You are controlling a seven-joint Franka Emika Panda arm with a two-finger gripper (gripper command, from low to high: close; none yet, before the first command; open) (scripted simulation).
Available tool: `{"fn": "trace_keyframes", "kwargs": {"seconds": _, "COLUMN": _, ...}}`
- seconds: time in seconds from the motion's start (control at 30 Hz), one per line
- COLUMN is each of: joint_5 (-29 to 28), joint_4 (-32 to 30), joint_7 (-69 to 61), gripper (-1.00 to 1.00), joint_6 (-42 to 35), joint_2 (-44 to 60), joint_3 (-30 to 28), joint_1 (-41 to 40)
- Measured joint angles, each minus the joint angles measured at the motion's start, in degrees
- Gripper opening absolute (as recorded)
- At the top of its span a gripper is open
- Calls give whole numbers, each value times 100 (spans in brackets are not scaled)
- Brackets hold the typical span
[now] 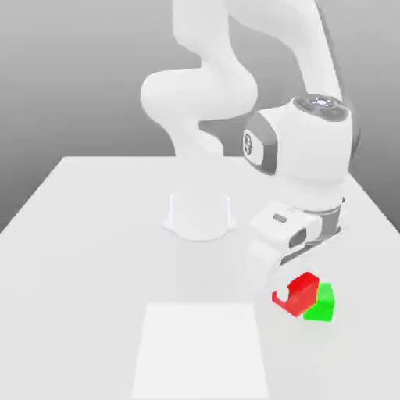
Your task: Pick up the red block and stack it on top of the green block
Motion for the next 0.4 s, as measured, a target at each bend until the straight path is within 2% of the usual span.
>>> {"fn": "trace_keyframes", "kwargs": {"seconds": 0.1, "joint_5": 81, "joint_4": -287, "joint_7": -667, "gripper": -100, "joint_6": -16, "joint_2": -304, "joint_3": 181, "joint_1": 371}}
{"fn": "trace_keyframes", "kwargs": {"seconds": 0.3, "joint_5": -516, "joint_4": -302, "joint_7": -379, "gripper": -100, "joint_6": 1046, "joint_2": 761, "joint_3": 128, "joint_1": 398}}
{"fn": "trace_keyframes", "kwargs": {"seconds": 0.33, "joint_5": -599, "joint_4": -297, "joint_7": -319, "gripper": 100, "joint_6": 1147, "joint_2": 869, "joint_3": 93, "joint_1": 417}}
{"fn": "trace_keyframes", "kwargs": {"seconds": 0.4, "joint_5": -599, "joint_4": -297, "joint_7": -319, "gripper": 100, "joint_6": 1147, "joint_2": 869, "joint_3": 93, "joint_1": 417}}
